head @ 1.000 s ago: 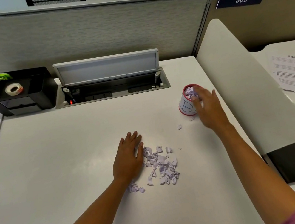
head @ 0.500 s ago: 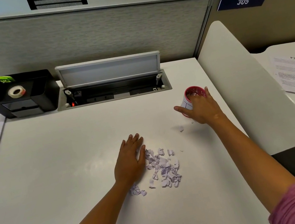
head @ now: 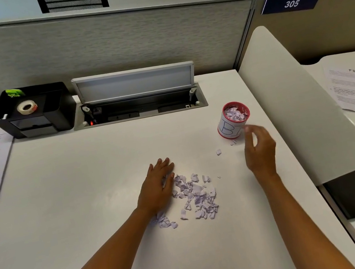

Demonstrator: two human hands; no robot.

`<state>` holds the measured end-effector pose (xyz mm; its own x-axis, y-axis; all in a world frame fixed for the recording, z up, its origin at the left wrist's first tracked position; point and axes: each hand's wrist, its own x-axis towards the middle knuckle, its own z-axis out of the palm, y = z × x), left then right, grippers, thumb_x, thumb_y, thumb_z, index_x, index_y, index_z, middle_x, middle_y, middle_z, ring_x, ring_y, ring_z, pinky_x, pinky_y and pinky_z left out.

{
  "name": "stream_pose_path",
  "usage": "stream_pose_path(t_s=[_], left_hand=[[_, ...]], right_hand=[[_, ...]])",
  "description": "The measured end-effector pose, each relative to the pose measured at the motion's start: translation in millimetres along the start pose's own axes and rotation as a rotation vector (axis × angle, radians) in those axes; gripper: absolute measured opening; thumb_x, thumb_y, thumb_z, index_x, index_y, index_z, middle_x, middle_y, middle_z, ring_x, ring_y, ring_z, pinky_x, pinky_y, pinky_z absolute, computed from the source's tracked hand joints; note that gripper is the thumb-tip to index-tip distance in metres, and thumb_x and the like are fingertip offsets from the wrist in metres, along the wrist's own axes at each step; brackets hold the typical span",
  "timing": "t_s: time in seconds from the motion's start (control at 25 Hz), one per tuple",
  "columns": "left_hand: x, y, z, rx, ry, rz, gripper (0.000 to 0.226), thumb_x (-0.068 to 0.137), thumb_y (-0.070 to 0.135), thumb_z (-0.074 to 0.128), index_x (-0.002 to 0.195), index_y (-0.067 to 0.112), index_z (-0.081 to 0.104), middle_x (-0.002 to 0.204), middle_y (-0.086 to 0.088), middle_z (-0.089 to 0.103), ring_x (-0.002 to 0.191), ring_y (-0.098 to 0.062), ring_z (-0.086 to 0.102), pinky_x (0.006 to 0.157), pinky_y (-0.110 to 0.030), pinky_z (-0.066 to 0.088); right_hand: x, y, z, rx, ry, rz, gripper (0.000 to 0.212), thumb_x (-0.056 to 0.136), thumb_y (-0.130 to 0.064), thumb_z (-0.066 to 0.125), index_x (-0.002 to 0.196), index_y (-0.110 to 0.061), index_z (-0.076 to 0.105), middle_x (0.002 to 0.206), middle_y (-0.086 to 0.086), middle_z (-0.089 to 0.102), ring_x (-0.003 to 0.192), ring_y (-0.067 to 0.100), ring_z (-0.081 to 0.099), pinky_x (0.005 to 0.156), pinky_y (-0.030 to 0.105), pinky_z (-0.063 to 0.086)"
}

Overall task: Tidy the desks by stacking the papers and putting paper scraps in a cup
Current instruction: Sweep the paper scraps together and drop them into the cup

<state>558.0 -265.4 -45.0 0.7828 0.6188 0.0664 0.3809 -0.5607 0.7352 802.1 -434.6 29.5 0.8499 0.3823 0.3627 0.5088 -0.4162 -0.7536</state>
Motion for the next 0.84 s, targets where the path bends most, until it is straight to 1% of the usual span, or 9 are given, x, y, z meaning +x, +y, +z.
stream_pose_path(t_s=[0.12, 0.2, 0.32, 0.4, 0.52, 0.56, 0.64, 0.76, 0.84], left_hand=[[-0.4, -0.2, -2.0, -0.008, -0.008, 0.015, 0.047, 0.098, 0.040, 0.038, 0.139, 0.021, 0.053, 0.152, 0.006, 0.040, 0.143, 0.002, 0.020, 0.119, -0.020, 0.004], [-0.4, -0.9, -2.2, -0.007, -0.014, 0.017, 0.048, 0.098, 0.040, 0.038, 0.139, 0.020, 0.053, 0.152, 0.006, 0.040, 0.143, 0.001, 0.019, 0.119, -0.020, 0.004], [-0.2, -2.1, -1.2, -0.001, -0.025, 0.021, 0.048, 0.098, 0.041, 0.039, 0.139, 0.021, 0.053, 0.153, 0.007, 0.039, 0.143, 0.002, 0.018, 0.119, -0.019, 0.003], [0.5, -2.9, -1.6, -0.003, -0.031, 0.020, 0.048, 0.098, 0.040, 0.039, 0.140, 0.022, 0.052, 0.153, 0.007, 0.038, 0.144, 0.002, 0.018, 0.120, -0.020, 0.003], [-0.5, -0.4, -2.5, -0.033, -0.031, 0.006, 0.049, 0.099, 0.040, 0.038, 0.145, 0.024, 0.046, 0.153, 0.009, 0.037, 0.144, 0.002, 0.018, 0.120, -0.021, 0.004], [-1.0, 1.6, -3.1, -0.048, -0.034, -0.002, 0.050, 0.100, 0.040, 0.038, 0.148, 0.026, 0.040, 0.154, 0.011, 0.035, 0.144, 0.002, 0.018, 0.120, -0.020, 0.004], [-1.9, 4.2, -5.3, -0.063, -0.050, -0.006, 0.051, 0.102, 0.039, 0.035, 0.152, 0.028, 0.030, 0.156, 0.014, 0.030, 0.146, 0.001, 0.016, 0.121, -0.021, 0.003], [-1.7, 2.5, -7.3, -0.011, -0.118, 0.032, 0.050, 0.105, 0.037, 0.030, 0.154, 0.030, 0.024, 0.158, 0.014, 0.026, 0.149, -0.003, 0.011, 0.123, -0.027, 0.000], [-0.1, 0.3, -7.3, 0.051, -0.151, 0.075, 0.050, 0.105, 0.039, 0.026, 0.154, 0.029, 0.023, 0.159, 0.011, 0.026, 0.150, -0.006, 0.009, 0.123, -0.031, -0.002]], right_hand=[[-31.9, 28.8, 15.5, -0.107, -0.215, 0.013, 0.037, 0.101, -0.030, 0.049, 0.130, -0.008, 0.058, 0.132, 0.011, 0.060, 0.126, 0.028, 0.052, 0.105, 0.026, 0.036], [-39.8, 41.1, 20.3, -0.203, -0.394, -0.010, 0.053, 0.101, -0.036, 0.050, 0.147, -0.012, 0.042, 0.153, 0.006, 0.041, 0.144, 0.025, 0.032, 0.117, 0.030, 0.023], [-40.0, 51.0, 25.6, -0.366, -0.535, -0.023, 0.066, 0.100, -0.049, 0.043, 0.156, -0.020, 0.023, 0.162, -0.007, 0.019, 0.152, 0.021, 0.007, 0.122, 0.035, 0.005], [-43.0, 49.4, 28.7, -0.329, -0.545, -0.076, 0.060, 0.101, -0.049, 0.041, 0.153, -0.021, 0.031, 0.159, -0.010, 0.026, 0.151, 0.021, 0.012, 0.123, 0.034, 0.005], [-54.3, 41.2, 33.7, -0.043, -0.450, -0.097, 0.045, 0.102, -0.038, 0.044, 0.142, -0.018, 0.045, 0.145, -0.006, 0.044, 0.139, 0.018, 0.037, 0.118, 0.034, 0.027], [-56.1, 38.0, 35.9, 0.001, -0.439, -0.059, 0.045, 0.102, -0.035, 0.045, 0.144, -0.019, 0.042, 0.147, -0.003, 0.041, 0.139, 0.016, 0.036, 0.117, 0.034, 0.028], [-58.2, 32.2, 42.5, -0.051, -0.502, -0.020, 0.053, 0.103, -0.036, 0.043, 0.152, -0.021, 0.030, 0.158, -0.002, 0.029, 0.147, 0.012, 0.024, 0.122, 0.036, 0.019], [-65.3, 18.1, 53.1, -0.139, -0.669, -0.104, 0.058, 0.105, -0.043, 0.035, 0.156, -0.024, 0.019, 0.164, -0.008, 0.013, 0.151, 0.004, 0.005, 0.124, 0.031, 0.005], [-77.5, 4.1, 57.5, -0.146, -0.740, -0.199, 0.056, 0.105, -0.044, 0.034, 0.156, -0.025, 0.022, 0.164, -0.010, 0.013, 0.151, 0.004, 0.004, 0.124, 0.029, 0.004]])
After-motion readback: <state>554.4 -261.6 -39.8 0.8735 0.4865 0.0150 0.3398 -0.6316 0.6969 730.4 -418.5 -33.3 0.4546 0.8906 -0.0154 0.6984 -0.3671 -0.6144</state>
